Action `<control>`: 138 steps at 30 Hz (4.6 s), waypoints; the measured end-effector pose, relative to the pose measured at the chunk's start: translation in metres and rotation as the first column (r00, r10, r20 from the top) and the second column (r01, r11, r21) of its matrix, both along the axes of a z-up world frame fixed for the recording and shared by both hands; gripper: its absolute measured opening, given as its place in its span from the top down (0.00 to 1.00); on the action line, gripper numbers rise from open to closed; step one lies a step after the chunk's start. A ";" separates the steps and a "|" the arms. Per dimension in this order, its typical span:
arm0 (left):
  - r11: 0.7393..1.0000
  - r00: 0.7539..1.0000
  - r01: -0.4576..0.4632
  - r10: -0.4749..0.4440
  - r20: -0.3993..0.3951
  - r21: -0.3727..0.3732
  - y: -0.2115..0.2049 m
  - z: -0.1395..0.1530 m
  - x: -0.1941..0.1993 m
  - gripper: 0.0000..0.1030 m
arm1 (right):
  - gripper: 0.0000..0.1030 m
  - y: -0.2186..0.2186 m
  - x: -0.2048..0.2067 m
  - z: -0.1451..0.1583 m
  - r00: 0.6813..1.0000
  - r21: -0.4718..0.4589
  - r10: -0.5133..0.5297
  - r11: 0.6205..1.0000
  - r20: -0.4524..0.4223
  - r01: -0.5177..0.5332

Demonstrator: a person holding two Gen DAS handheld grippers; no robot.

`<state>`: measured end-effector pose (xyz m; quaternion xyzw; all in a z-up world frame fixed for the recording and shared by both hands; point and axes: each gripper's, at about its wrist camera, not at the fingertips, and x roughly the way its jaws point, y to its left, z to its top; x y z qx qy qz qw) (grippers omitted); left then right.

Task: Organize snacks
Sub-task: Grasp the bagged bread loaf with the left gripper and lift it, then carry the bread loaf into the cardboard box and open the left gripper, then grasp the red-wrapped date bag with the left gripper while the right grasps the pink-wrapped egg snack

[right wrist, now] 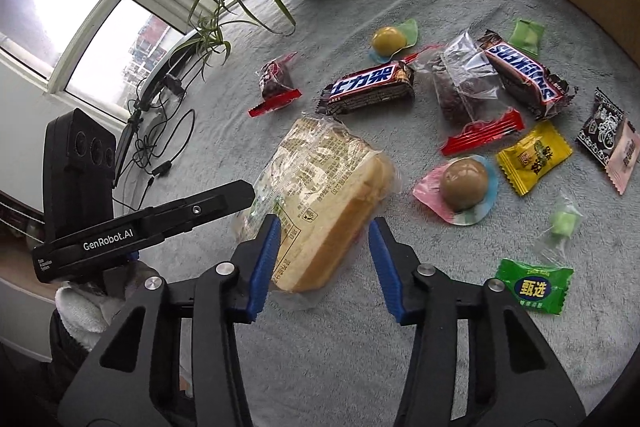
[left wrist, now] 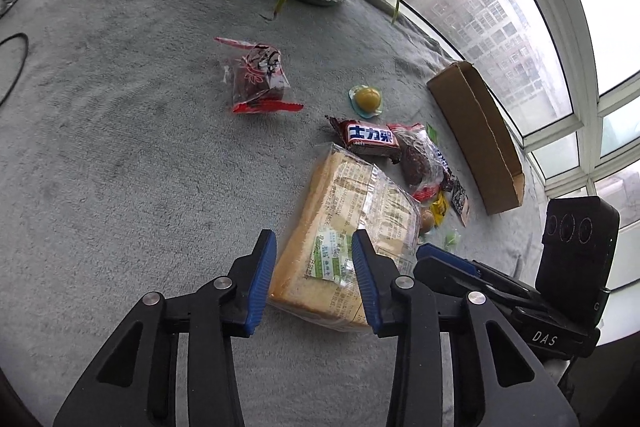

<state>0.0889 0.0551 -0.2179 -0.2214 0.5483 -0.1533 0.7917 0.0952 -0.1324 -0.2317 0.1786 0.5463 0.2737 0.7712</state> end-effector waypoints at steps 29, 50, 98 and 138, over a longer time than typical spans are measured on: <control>0.995 0.994 0.099 -0.099 0.037 -0.003 -0.032 0.017 0.003 0.67 | 0.58 -0.013 0.003 0.039 0.992 -0.068 0.025 0.998 0.127 -0.017; 0.940 0.917 0.340 -0.336 0.217 0.019 -0.166 0.084 0.074 0.67 | 0.58 -0.157 0.035 0.094 0.927 -0.088 -0.247 0.956 0.282 0.281; 0.842 0.814 0.533 -0.536 0.223 0.079 -0.308 0.072 0.146 0.68 | 0.59 -0.278 0.082 0.078 0.886 -0.258 -0.354 0.864 0.299 0.432; 0.940 0.964 0.058 -0.140 0.226 0.337 -0.017 0.038 0.049 0.59 | 0.44 -0.093 0.005 0.043 0.944 -0.443 0.100 0.895 0.314 0.052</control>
